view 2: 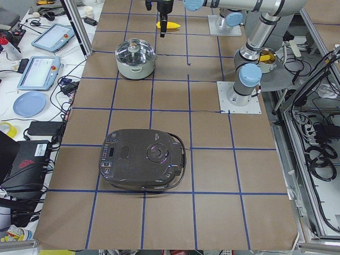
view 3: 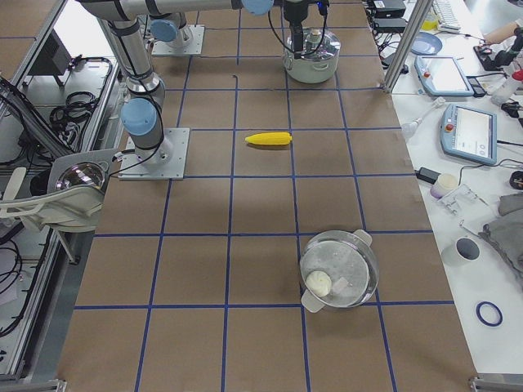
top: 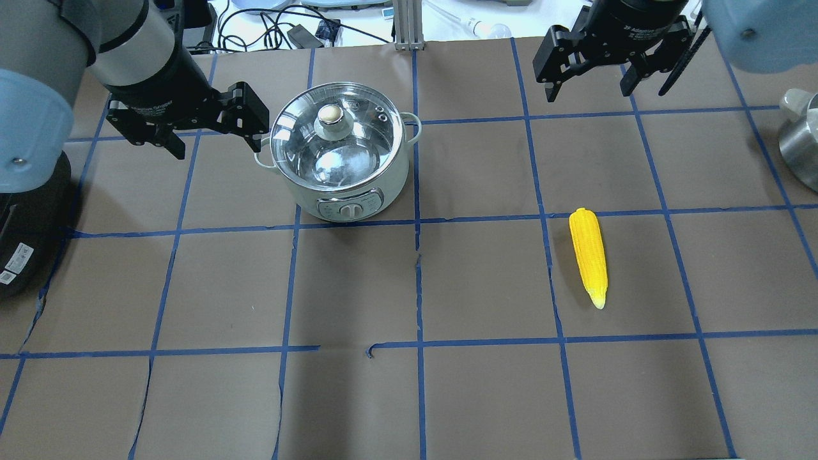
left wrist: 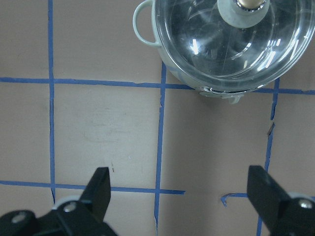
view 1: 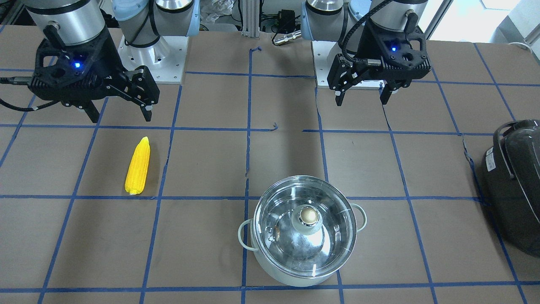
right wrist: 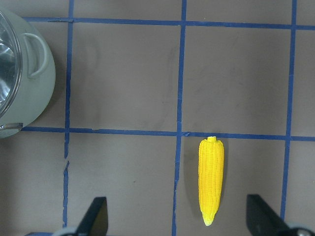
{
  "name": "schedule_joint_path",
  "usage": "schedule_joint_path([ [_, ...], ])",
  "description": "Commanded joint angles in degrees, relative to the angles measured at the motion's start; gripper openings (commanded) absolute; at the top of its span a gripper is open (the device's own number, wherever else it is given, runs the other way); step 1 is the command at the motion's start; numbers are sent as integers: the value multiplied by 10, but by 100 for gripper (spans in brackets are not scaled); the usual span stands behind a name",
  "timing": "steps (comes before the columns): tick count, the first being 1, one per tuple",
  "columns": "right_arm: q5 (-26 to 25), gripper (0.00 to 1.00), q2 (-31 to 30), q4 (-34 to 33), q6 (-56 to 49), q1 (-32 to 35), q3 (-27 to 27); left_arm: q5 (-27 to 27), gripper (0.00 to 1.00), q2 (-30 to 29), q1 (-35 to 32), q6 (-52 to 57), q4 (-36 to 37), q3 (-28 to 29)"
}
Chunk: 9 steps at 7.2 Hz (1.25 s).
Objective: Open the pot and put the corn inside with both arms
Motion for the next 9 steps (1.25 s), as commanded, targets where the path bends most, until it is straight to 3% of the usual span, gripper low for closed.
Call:
schedule_joint_path([
  [1, 0, 100, 0, 0, 0, 0, 1, 0, 100, 0, 0, 1, 0, -1],
  [9, -8, 100, 3, -2, -22, -7, 20, 1, 100, -1, 7, 0, 0, 0],
])
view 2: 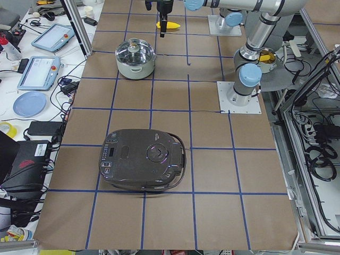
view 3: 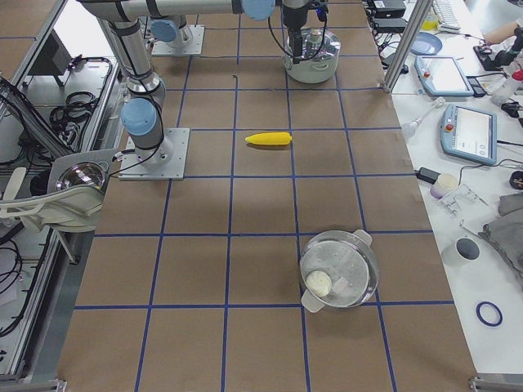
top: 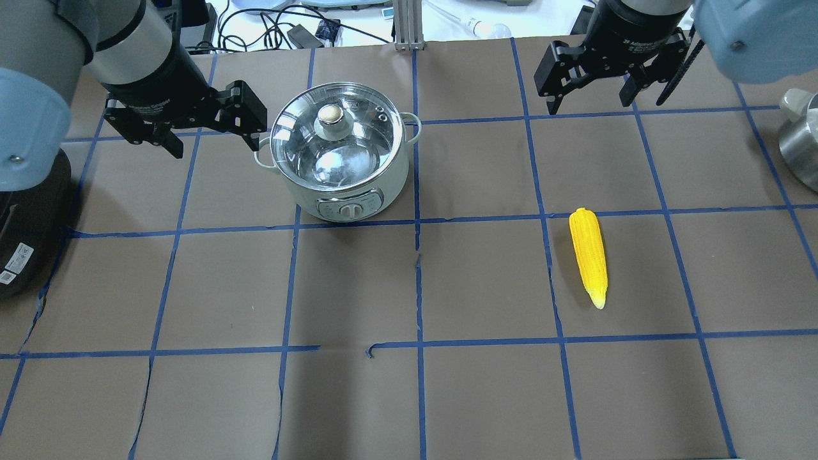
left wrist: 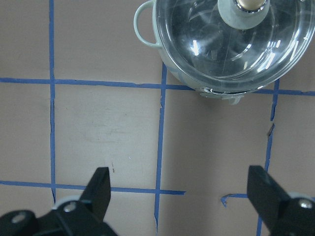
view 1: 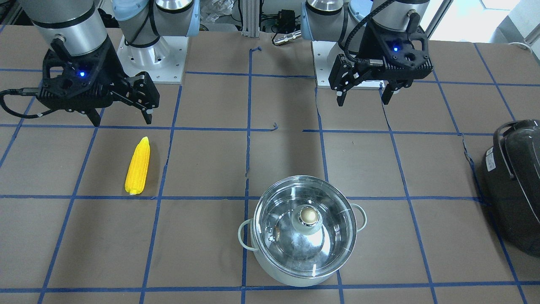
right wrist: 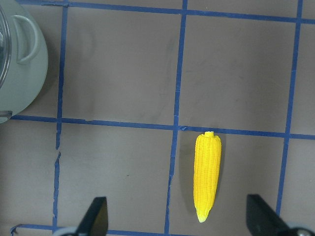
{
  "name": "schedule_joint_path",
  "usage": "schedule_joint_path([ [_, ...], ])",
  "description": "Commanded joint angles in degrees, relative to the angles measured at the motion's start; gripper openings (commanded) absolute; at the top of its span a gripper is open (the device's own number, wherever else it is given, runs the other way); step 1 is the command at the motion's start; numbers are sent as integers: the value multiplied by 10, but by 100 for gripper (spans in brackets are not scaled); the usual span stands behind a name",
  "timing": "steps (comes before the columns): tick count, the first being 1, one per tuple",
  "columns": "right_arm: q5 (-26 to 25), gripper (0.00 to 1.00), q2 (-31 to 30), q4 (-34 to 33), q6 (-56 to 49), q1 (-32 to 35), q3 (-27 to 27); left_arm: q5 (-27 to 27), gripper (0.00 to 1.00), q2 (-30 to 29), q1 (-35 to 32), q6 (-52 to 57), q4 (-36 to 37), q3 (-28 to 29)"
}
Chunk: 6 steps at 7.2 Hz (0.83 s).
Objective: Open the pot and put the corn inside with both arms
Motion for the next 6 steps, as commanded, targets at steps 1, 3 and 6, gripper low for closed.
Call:
schedule_joint_path([
  [1, 0, 100, -1, -1, 6, -2, 2, -1, 100, 1, 3, 1, 0, -6],
  [3, 1, 100, 3, -17, 9, -3, 3, 3, 100, 1, 3, 0, 0, -6],
  [6, -2, 100, 56, -81, 7, -22, 16, -2, 100, -19, 12, -6, -24, 16],
])
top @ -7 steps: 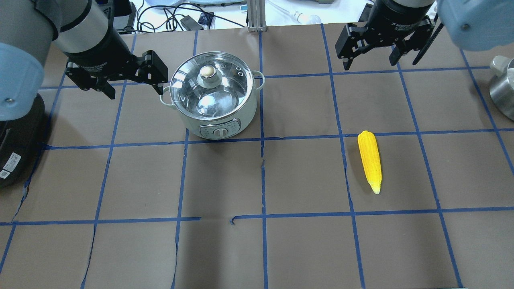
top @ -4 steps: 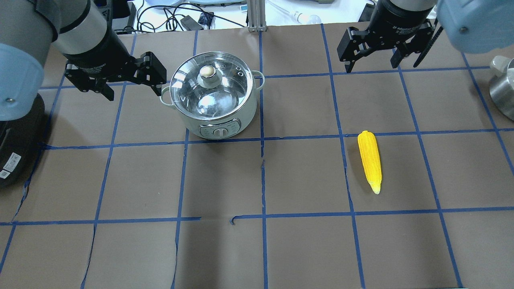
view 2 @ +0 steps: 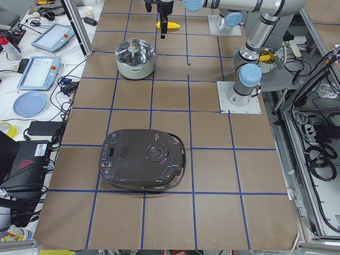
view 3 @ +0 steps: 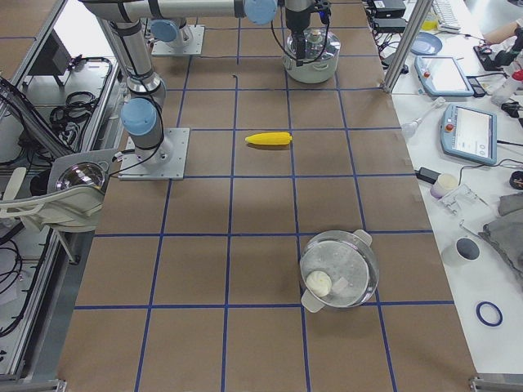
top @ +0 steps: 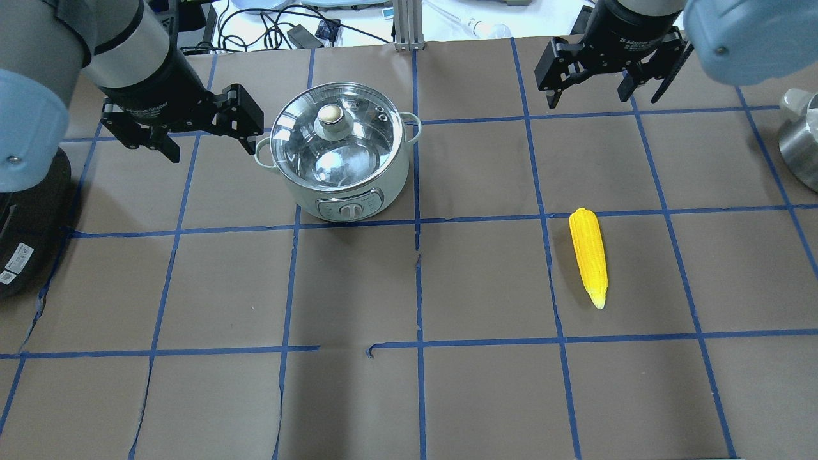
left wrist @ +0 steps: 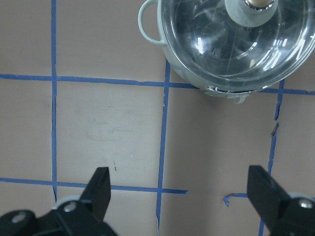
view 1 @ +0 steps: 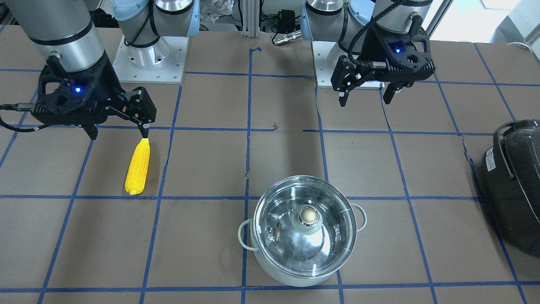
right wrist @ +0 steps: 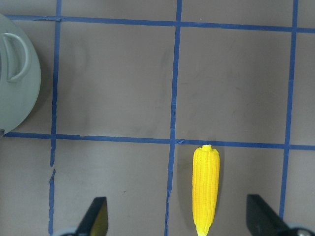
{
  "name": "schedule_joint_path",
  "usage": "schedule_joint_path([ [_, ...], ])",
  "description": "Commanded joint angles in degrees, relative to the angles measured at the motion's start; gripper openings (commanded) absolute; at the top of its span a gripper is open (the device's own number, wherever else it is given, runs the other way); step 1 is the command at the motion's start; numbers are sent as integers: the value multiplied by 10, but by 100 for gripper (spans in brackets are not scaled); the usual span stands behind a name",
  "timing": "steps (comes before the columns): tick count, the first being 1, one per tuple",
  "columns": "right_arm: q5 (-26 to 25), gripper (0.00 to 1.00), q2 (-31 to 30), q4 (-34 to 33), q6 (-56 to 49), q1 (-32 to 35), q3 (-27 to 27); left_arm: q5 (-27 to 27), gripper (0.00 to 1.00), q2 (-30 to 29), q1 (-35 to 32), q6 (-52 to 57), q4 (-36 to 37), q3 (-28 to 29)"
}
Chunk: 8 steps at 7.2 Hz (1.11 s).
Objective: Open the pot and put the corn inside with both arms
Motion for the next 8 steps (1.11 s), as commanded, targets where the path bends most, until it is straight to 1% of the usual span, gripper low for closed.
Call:
schedule_joint_path([
  [1, -2, 100, 40, -82, -7, -28, 49, -5, 100, -55, 6, -16, -18, 62],
  [2, -1, 100, 41, -145, -9, -48, 114, -16, 100, -109, 4, -27, -21, 116],
  [3, 1, 100, 40, -229, -10, -78, 194, -16, 100, -159, -1, -27, -19, 146],
  [4, 0, 100, 40, -318, -29, -93, 268, -17, 100, -202, -11, -34, -5, 163],
  [5, -2, 100, 43, -374, -38, -94, 313, -17, 100, -237, -26, -54, 22, 170],
  [6, -2, 100, 54, -377, -32, -94, 320, -17, 100, -260, -49, -95, 52, 173],
  [7, -2, 100, 60, -376, -30, -94, 323, -17, 100, -285, -65, -108, 93, 173],
  [8, -2, 100, 75, -375, -32, -94, 324, -17, 100, -301, -72, -107, 103, 173],
])
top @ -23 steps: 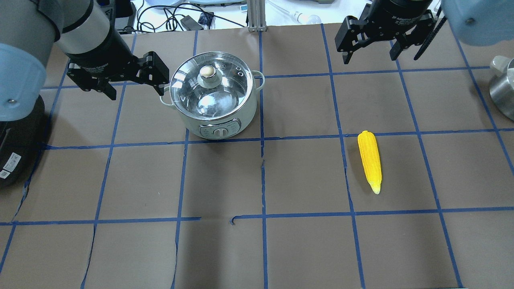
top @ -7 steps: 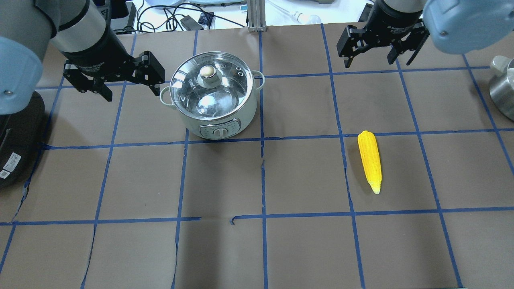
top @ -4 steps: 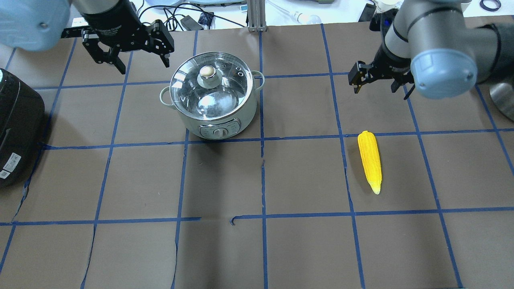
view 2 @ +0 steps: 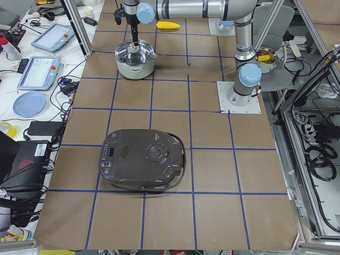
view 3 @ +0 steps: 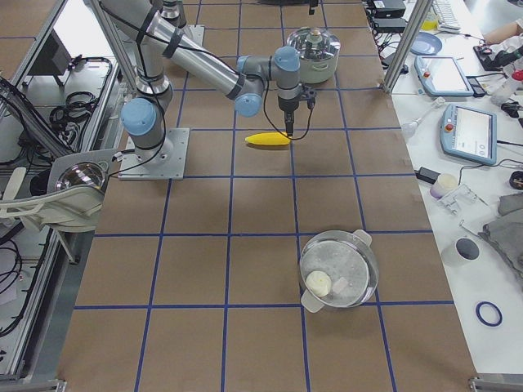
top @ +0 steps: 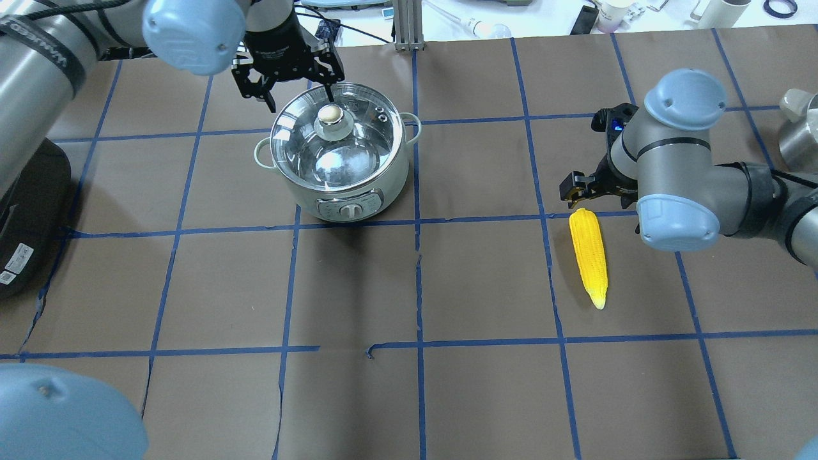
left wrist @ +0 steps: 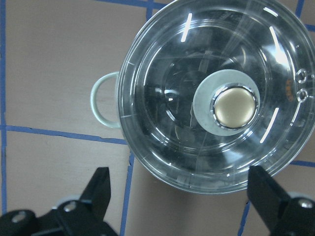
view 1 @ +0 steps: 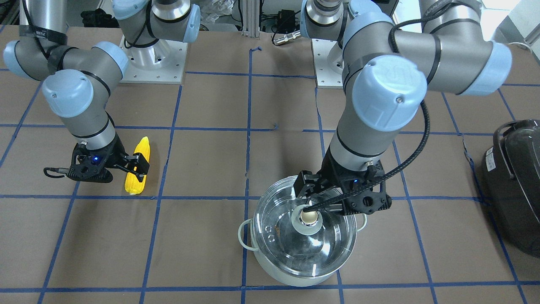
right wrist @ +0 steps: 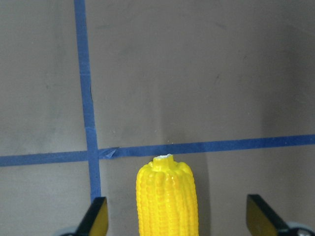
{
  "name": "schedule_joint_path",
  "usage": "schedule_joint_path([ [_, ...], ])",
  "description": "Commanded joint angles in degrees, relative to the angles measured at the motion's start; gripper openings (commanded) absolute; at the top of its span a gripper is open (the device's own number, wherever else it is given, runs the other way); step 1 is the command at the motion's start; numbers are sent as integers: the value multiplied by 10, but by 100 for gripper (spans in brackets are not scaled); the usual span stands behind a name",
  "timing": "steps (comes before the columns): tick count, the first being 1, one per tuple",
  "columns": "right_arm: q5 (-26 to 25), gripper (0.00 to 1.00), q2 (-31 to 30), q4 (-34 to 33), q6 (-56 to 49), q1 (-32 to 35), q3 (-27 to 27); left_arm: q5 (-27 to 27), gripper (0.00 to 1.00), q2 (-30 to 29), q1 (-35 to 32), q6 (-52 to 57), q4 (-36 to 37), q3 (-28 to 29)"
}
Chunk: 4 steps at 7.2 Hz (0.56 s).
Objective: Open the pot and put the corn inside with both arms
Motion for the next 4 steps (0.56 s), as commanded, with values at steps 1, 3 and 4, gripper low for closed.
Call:
schedule_joint_path([
  [1, -4, 100, 21, -3, -9, 0, 6, 2, 100, -38, -14, 0, 27, 1],
  [3, -17, 100, 23, -3, -28, 0, 28, 3, 98, -47, -14, 3, 28, 1],
  [4, -15, 100, 26, -3, -27, 0, 35, 2, 95, -50, -14, -1, 35, 1],
])
